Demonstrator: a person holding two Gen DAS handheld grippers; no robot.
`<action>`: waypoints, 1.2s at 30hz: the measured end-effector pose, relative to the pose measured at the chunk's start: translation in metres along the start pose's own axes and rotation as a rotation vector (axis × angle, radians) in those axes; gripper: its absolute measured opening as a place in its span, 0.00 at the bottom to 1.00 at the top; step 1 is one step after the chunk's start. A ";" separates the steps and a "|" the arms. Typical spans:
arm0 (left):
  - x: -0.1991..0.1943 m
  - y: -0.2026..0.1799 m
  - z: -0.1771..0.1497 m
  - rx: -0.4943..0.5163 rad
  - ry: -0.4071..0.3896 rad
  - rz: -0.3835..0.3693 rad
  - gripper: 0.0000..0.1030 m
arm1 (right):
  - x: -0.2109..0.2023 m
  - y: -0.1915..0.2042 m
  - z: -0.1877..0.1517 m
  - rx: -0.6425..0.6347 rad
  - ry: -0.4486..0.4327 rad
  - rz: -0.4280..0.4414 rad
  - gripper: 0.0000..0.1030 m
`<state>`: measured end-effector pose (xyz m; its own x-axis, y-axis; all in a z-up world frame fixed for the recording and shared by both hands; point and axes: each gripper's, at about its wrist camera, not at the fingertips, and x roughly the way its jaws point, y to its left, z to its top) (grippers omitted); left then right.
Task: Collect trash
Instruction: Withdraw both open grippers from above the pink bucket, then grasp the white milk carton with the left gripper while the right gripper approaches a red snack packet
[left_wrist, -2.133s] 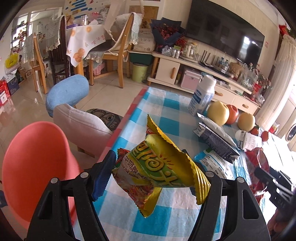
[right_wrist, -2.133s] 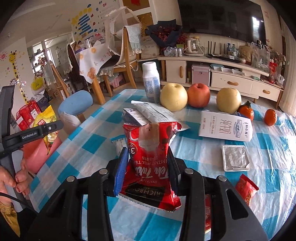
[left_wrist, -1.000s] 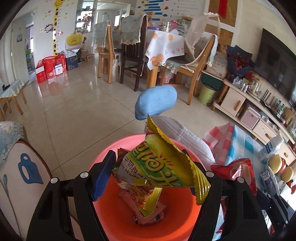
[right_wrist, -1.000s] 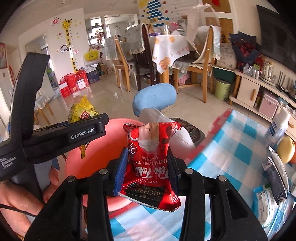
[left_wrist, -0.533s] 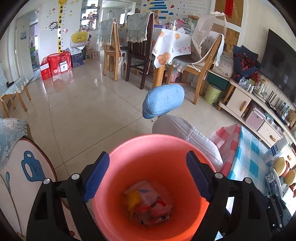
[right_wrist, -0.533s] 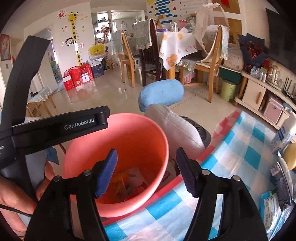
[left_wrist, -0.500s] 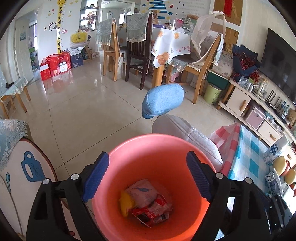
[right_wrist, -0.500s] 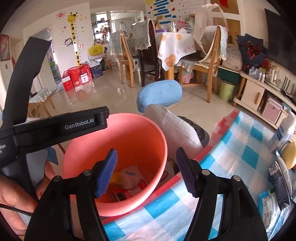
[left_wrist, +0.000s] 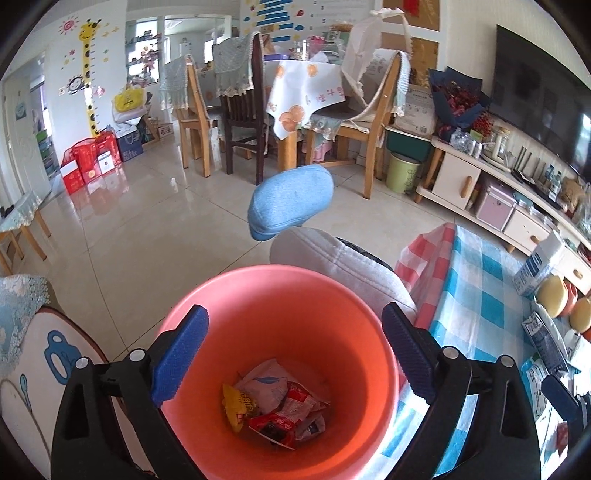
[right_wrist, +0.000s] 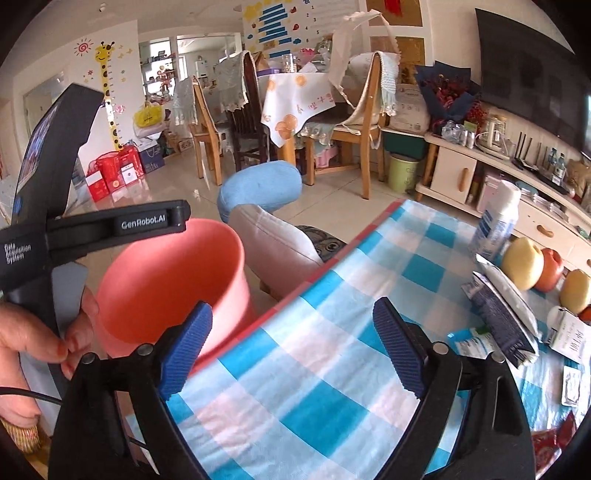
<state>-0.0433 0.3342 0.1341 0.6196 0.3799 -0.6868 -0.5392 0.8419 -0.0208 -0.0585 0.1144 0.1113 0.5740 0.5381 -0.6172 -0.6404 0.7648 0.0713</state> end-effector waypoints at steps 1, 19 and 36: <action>-0.001 -0.005 -0.001 0.009 0.001 -0.003 0.91 | -0.003 -0.004 -0.003 0.001 0.000 -0.011 0.88; -0.019 -0.102 -0.022 0.256 -0.035 -0.034 0.92 | -0.052 -0.079 -0.056 0.090 0.018 -0.135 0.90; -0.047 -0.182 -0.050 0.383 -0.088 -0.241 0.92 | -0.104 -0.166 -0.105 0.216 -0.021 -0.232 0.90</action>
<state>-0.0031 0.1442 0.1340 0.7568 0.1731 -0.6303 -0.1345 0.9849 0.1089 -0.0650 -0.1057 0.0817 0.7036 0.3461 -0.6207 -0.3695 0.9242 0.0965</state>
